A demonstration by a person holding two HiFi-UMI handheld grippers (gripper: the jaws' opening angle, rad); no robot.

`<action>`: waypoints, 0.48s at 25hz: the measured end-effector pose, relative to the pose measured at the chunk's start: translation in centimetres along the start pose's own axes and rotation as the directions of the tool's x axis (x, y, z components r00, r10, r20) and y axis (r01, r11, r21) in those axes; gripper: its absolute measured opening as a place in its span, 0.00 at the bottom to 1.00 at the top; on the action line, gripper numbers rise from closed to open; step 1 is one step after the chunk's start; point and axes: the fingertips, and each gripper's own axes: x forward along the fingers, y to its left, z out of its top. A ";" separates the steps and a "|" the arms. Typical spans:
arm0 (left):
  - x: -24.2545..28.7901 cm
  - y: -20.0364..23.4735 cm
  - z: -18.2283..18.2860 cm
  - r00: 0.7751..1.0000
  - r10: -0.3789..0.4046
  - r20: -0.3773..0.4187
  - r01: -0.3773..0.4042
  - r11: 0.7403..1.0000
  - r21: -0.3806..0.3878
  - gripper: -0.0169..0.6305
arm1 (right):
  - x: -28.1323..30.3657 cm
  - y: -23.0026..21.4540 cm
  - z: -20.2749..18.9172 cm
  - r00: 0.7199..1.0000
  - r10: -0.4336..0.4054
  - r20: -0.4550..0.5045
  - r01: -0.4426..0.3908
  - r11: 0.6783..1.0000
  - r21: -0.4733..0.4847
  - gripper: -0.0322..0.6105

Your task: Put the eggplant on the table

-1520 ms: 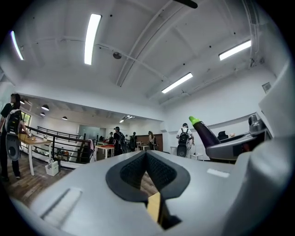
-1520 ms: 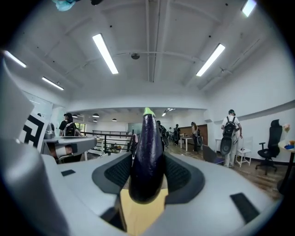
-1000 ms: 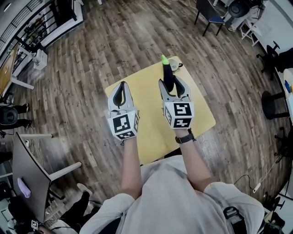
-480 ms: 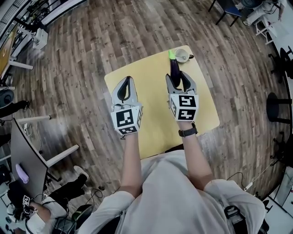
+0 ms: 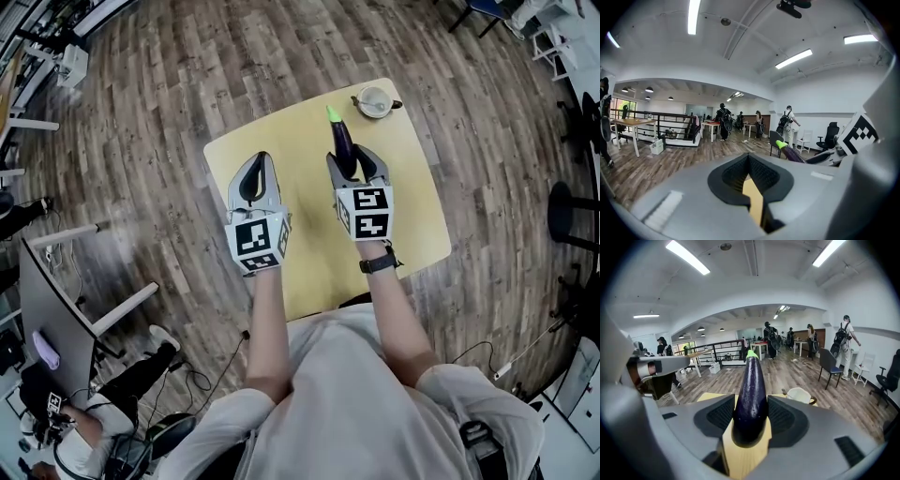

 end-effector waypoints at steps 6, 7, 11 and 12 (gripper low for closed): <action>2.1 0.1 -2.5 0.997 -0.032 -0.065 0.032 0.999 -0.007 0.04 | 3.1 0.5 -2.8 0.996 0.036 -0.084 -0.034 0.999 0.018 0.37; 2.5 0.0 -3.0 0.996 -0.042 -0.076 0.041 0.999 -0.009 0.04 | 3.7 0.4 -3.5 0.994 0.036 -0.104 -0.034 0.999 0.021 0.37; 3.7 -0.1 -5.0 0.992 -0.066 -0.103 0.064 0.998 -0.023 0.04 | 5.5 0.2 -6.0 0.985 0.038 -0.169 -0.030 0.998 0.047 0.37; 4.0 0.0 -5.4 0.992 -0.069 -0.107 0.067 0.997 -0.025 0.04 | 5.9 0.2 -6.6 0.982 0.039 -0.182 -0.030 0.998 0.052 0.37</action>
